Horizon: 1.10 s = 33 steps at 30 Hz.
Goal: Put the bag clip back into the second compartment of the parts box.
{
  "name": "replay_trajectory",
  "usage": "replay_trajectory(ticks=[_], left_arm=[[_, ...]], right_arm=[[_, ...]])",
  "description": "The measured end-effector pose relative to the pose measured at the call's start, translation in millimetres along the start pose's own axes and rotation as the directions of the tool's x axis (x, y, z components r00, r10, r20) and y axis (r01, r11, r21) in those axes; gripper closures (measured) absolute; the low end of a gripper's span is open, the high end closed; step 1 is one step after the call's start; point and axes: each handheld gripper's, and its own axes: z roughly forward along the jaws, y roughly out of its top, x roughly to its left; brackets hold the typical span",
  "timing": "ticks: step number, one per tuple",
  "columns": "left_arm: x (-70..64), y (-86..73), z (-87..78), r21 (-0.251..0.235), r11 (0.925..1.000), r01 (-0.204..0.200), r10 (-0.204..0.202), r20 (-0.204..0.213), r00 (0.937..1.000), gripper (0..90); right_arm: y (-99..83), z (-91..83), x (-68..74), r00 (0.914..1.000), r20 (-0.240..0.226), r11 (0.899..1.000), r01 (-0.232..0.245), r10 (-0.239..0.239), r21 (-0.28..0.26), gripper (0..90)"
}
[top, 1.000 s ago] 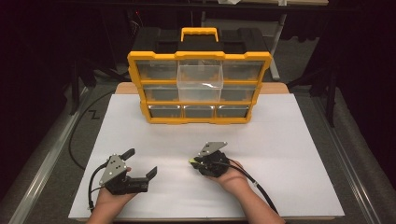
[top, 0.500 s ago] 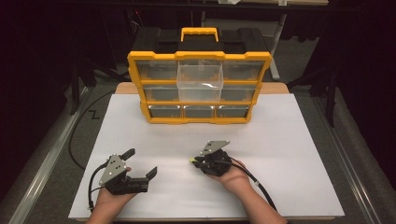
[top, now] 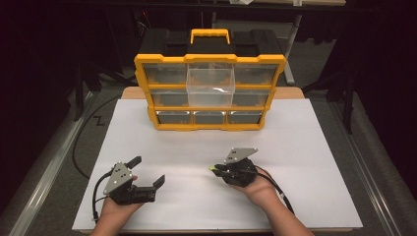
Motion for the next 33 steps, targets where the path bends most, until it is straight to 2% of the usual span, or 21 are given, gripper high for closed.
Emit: replay_trajectory(ticks=[11,20,21,27,29,33], left_arm=[[0.7,-0.9,0.8,0.002,1.0000,-0.003,0.003,-0.012,0.9999,0.2],[0.4,-0.8,2.4,0.002,1.0000,-0.005,0.005,-0.012,0.9999,0.2],[0.6,-1.3,2.8,0.013,0.9999,-0.009,0.009,-0.016,0.9998,0.2],[1.1,-2.1,3.5,0.021,0.9997,-0.015,0.015,-0.011,0.9998,0.2],[0.9,-1.8,2.9,0.018,0.9998,-0.012,0.013,-0.009,0.9999,0.3],[1.2,-1.6,1.8,0.020,0.9998,-0.009,0.009,-0.008,0.9999,0.3]], right_arm=[[-17.4,-28.4,-16.3,0.9992,0.026,1.000,-0.029,0.030,-0.010,78.9],[-37.6,-51.0,-33.0,0.9966,0.041,0.997,-0.072,0.072,-0.007,78.9],[-41.8,-55.2,-36.4,0.9949,0.038,0.996,-0.093,0.093,-0.004,78.9],[-49.4,-62.1,-43.5,0.9942,0.044,0.991,-0.101,0.098,0.085,78.9],[-49.3,-64.4,-45.2,0.9933,0.035,0.988,-0.114,0.111,0.105,78.9],[-44.6,-66.6,-47.9,0.9944,0.010,0.982,-0.105,0.105,0.155,78.9]])
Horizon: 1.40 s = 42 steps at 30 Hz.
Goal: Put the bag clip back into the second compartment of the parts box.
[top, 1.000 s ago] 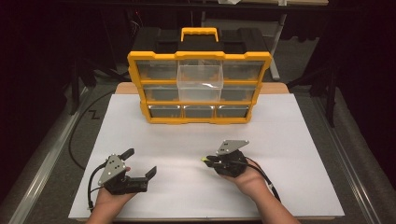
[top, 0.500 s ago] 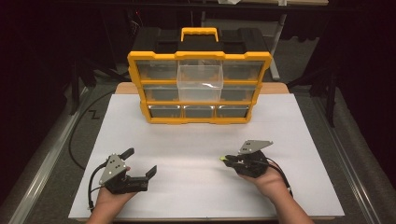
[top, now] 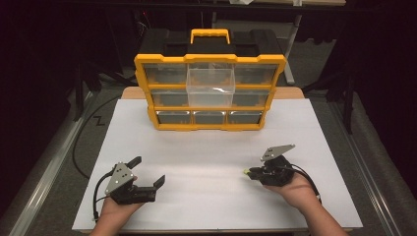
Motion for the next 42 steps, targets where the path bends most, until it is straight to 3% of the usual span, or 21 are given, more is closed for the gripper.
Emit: replay_trajectory(ticks=[4,5,17,31,42], left_arm=[[-0.1,0.2,-0.4,0.004,0.9999,-0.010,0.010,0.003,0.9999,0.3],[-0.4,-0.2,0.1,0.015,0.9998,-0.016,0.016,0.007,0.9999,0.2],[-3.0,-0.2,-0.2,0.007,0.9996,-0.026,0.026,0.014,0.9996,0.2],[-3.1,0.0,0.1,-0.001,0.9997,-0.024,0.024,0.021,0.9995,0.3],[-3.5,-0.1,0.3,0.001,0.9998,-0.022,0.022,0.023,0.9995,0.2]], right_arm=[[4.9,-0.4,-1.3,0.9997,-0.024,0.998,0.007,-0.006,0.057,78.9],[8.2,-1.1,-1.8,0.9996,-0.029,0.996,0.007,-0.005,0.094,78.9],[20.7,-8.3,-2.7,0.9981,-0.054,0.977,0.039,-0.028,0.211,78.9],[44.5,-32.3,-4.1,0.9938,-0.088,0.961,0.089,-0.068,0.262,78.9],[67.0,-48.1,-2.7,0.9847,-0.139,0.943,0.143,-0.106,0.299,78.9]])
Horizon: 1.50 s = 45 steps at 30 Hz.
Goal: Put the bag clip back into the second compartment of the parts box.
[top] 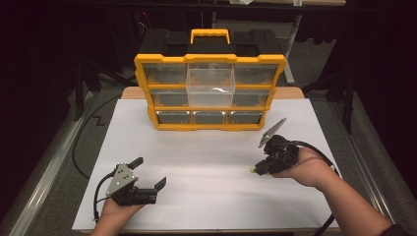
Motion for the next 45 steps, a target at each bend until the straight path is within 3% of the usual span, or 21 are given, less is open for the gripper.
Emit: replay_trajectory(ticks=[13,36,45], left_arm=[[-0.7,0.6,0.0,-0.008,1.0000,-0.002,0.002,0.012,0.9999,0.2],[-3.5,1.2,-0.8,-0.020,0.9997,-0.014,0.015,0.031,0.9994,0.3],[-4.0,1.3,-1.1,-0.015,0.9997,-0.018,0.019,0.035,0.9992,0.2]], right_arm=[[20.7,-27.2,1.4,0.9996,0.002,0.999,0.028,-0.028,0.021,78.9],[60.0,-86.5,7.6,0.9947,0.038,0.995,0.095,-0.096,0.006,78.9],[74.1,-107.0,8.8,0.9934,0.053,0.995,0.102,-0.102,-0.004,78.9]])
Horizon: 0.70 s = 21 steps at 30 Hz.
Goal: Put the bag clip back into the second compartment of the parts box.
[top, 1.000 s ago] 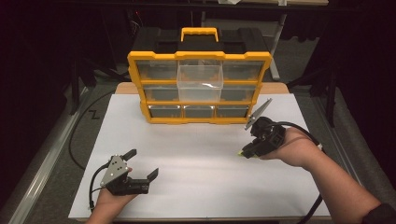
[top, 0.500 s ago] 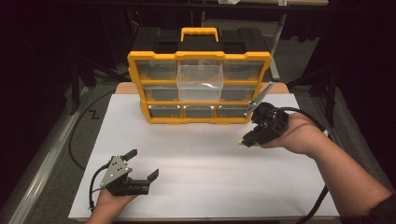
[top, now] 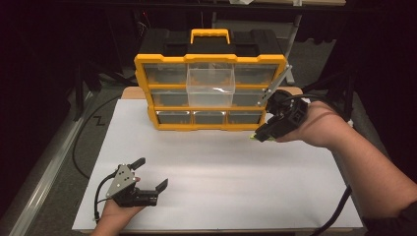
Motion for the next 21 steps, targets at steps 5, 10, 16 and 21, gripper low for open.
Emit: replay_trajectory(ticks=[5,10,16,21], left_arm=[[0.0,-0.1,-0.4,-0.005,1.0000,0.001,-0.001,0.000,1.0000,0.2],[0.1,0.0,-0.4,-0.006,1.0000,0.002,-0.002,0.002,1.0000,0.2],[0.5,0.1,-1.8,-0.009,1.0000,0.002,-0.002,0.003,1.0000,0.2],[0.7,0.2,-2.3,-0.014,0.9999,0.005,-0.005,0.004,1.0000,0.2]], right_arm=[[7.8,-10.3,-0.3,0.9999,0.011,1.000,0.003,-0.003,0.001,78.9],[18.3,-21.8,-0.3,0.9998,0.019,1.000,0.005,-0.005,-0.003,78.9],[32.1,-33.6,-0.6,0.9993,0.033,1.000,0.017,-0.017,-0.002,78.9],[41.7,-40.8,-0.6,0.9988,0.042,1.000,0.026,-0.026,-0.004,78.9]])
